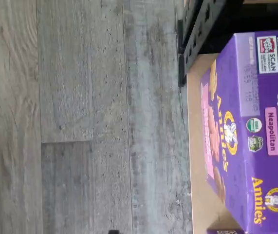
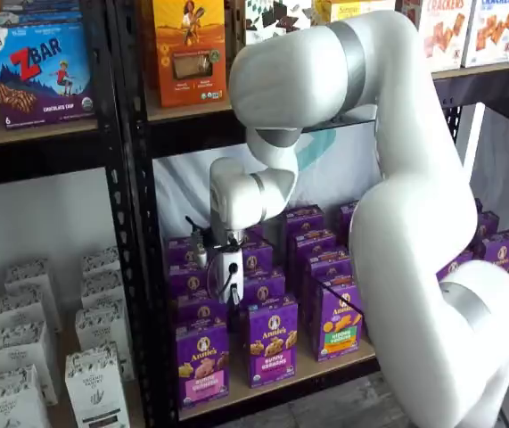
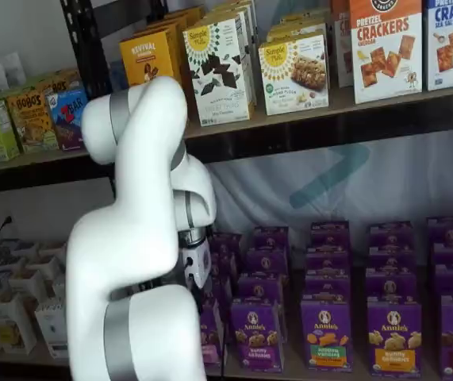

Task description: Pick up the purple box with a pink patch in the middle, on the bottom shelf, the first box from the left

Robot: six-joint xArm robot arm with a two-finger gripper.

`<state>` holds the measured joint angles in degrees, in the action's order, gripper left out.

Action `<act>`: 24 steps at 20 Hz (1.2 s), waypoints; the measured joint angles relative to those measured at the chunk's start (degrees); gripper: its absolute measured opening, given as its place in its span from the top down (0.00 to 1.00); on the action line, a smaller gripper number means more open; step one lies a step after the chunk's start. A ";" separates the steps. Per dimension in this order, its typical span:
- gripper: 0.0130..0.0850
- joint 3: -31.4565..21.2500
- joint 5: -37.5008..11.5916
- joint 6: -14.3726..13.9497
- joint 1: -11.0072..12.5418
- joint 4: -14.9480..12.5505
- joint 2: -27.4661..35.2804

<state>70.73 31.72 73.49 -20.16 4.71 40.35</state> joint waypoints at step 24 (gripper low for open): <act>0.00 4.45 -9.80 4.51 -0.29 5.10 7.54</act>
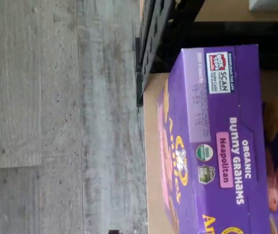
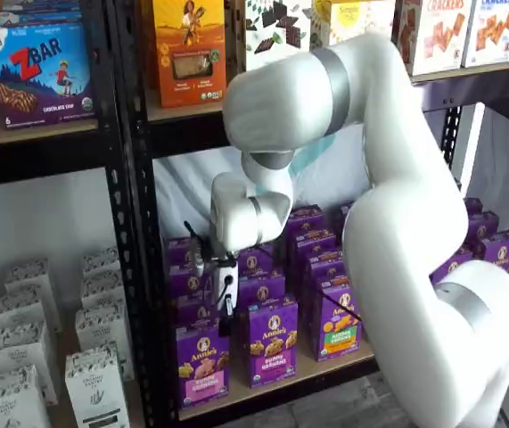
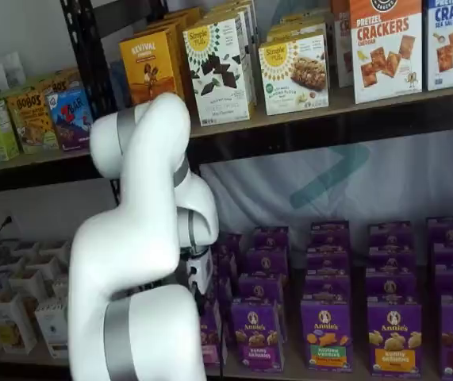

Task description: Pick up the purple box with a pink patch in the middle, on the bottom shelf, the first box from the left

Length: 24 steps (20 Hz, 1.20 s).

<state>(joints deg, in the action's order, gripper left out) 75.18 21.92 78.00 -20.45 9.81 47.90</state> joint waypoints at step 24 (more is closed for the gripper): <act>0.00 9.04 -0.30 -5.63 -0.64 -5.60 9.94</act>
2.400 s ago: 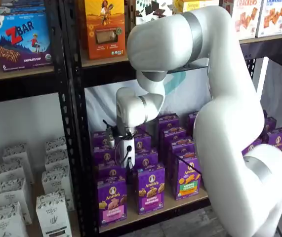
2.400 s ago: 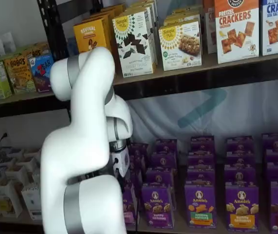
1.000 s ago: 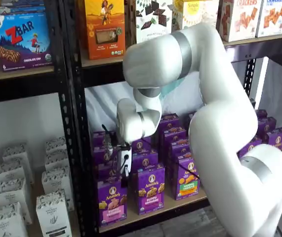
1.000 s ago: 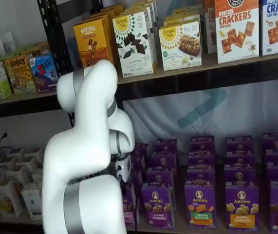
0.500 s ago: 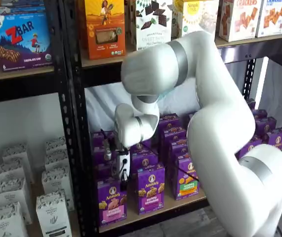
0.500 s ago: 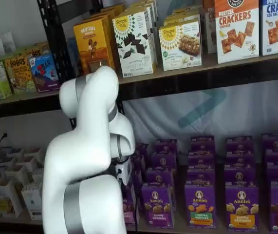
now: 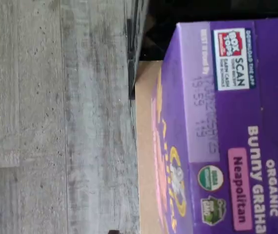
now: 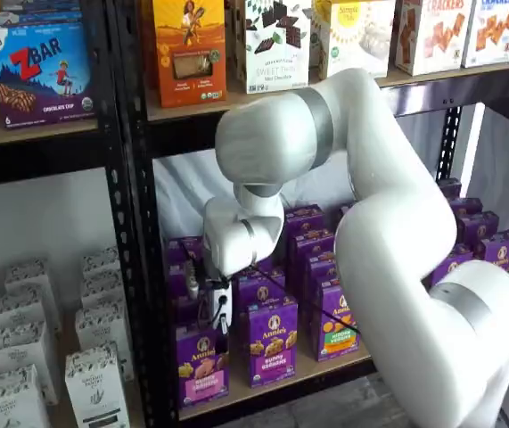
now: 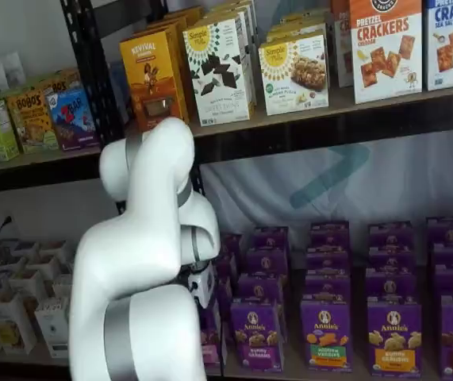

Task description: Pick up the purple box with a pink patch in the middle, on the bottom shelf, the first box from the left

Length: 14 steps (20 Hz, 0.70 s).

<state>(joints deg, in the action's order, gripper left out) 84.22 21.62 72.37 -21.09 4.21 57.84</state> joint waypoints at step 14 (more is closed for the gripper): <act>0.00 1.39 -0.68 -0.42 -0.13 -0.35 1.98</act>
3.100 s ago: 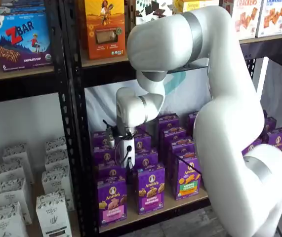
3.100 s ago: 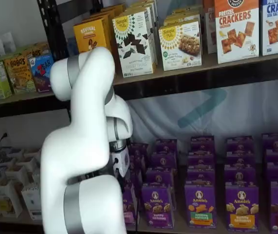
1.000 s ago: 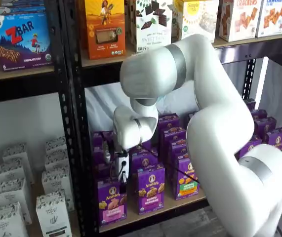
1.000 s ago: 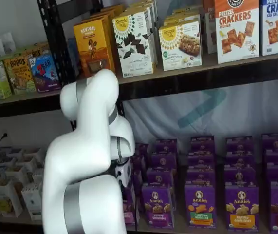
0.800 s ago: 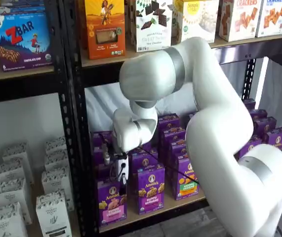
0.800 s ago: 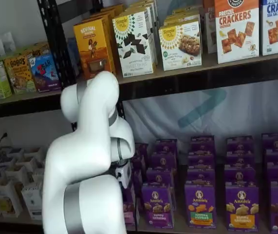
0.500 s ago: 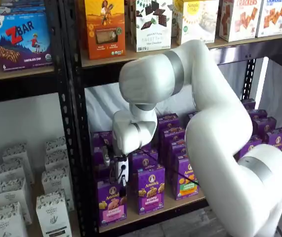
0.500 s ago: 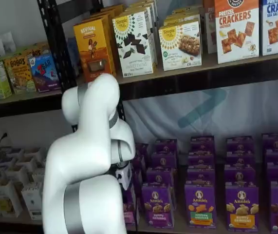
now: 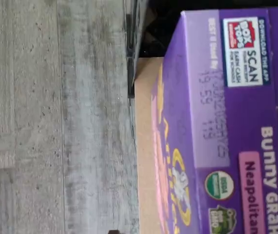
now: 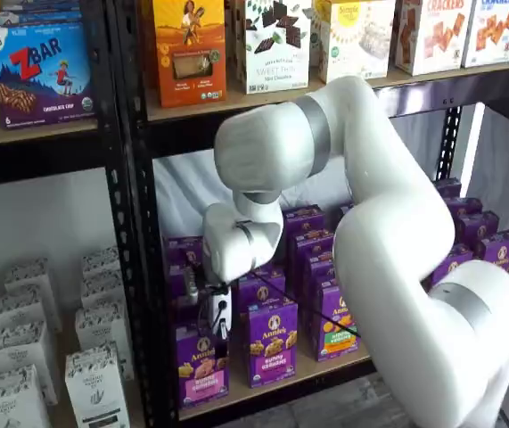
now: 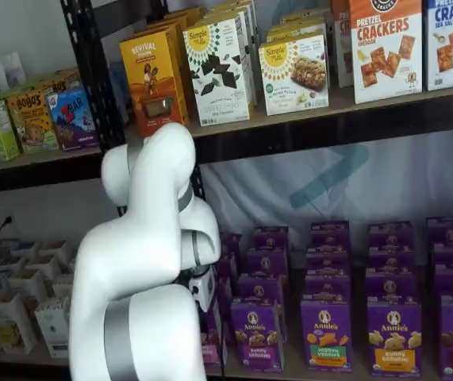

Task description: Pick up the purple box with a pink patch in the middle, on the bottom shelf, the first box from the left

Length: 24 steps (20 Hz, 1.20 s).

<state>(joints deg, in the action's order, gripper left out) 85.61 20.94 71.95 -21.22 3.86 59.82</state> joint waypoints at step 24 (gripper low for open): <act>0.39 0.51 0.94 -0.10 -0.35 0.25 0.54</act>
<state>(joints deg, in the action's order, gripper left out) 86.12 21.88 71.85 -21.56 4.11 60.36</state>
